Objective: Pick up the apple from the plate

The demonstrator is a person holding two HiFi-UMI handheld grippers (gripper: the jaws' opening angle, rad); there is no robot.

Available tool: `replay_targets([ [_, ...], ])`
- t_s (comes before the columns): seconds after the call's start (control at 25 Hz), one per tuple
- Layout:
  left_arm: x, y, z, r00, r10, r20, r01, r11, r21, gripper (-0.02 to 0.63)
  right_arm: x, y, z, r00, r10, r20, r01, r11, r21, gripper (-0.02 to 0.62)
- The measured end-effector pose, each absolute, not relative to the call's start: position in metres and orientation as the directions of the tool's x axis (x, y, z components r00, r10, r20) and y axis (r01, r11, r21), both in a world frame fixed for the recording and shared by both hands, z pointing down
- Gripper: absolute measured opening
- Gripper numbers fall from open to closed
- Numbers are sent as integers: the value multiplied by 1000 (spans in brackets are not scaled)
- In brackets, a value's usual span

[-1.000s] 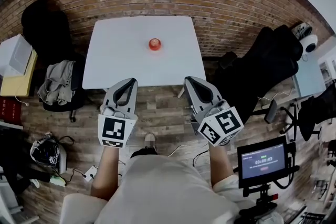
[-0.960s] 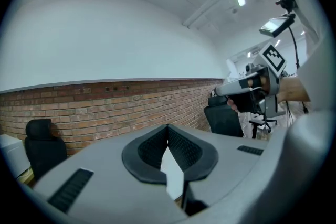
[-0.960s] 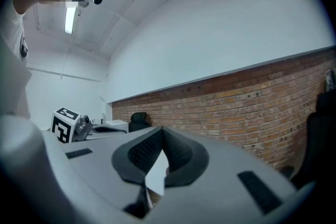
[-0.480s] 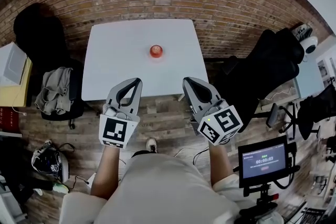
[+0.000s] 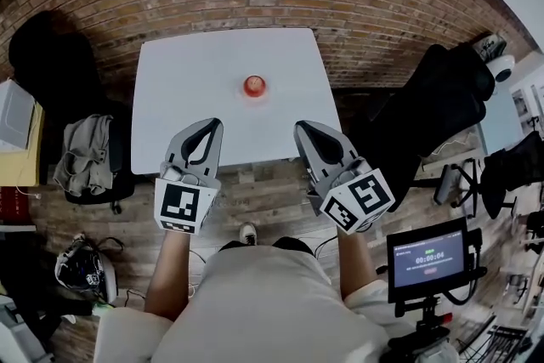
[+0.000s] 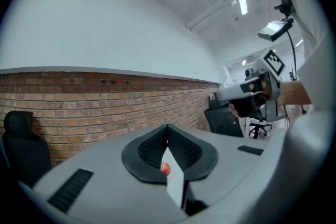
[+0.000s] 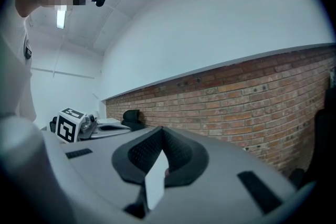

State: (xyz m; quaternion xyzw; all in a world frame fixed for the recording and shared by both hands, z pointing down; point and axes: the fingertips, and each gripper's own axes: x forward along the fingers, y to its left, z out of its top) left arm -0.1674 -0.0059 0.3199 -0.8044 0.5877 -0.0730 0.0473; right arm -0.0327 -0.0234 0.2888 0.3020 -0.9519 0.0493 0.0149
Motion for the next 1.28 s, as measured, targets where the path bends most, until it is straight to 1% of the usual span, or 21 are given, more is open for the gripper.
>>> replay_targets([
  [0.28,-161,-8,325,314,-947,74,-929,-322,-185,5,-29,-28,299,-798,-597,85,-603,791,-106,2],
  [0.48,-149,-4,318,344,-937,55,-914,-348,-207,5,-26,-31,300,-783,-617,87,-622,772,-128,2],
  [0.8,-149,-5,324,335,-938,86,-922,-345,-175,5,-32,-26,299,-799,-595,91,-601,793,-96,2],
  [1.12,-149,-1,324,330,-941,79,-920,-339,-197,5,-33,-25,302,-803,-588,94,-595,798,-92,2],
  [1.28,-150,3,324,325,-941,96,-930,-336,-148,5,-37,-23,301,-815,-574,84,-580,810,-88,2],
])
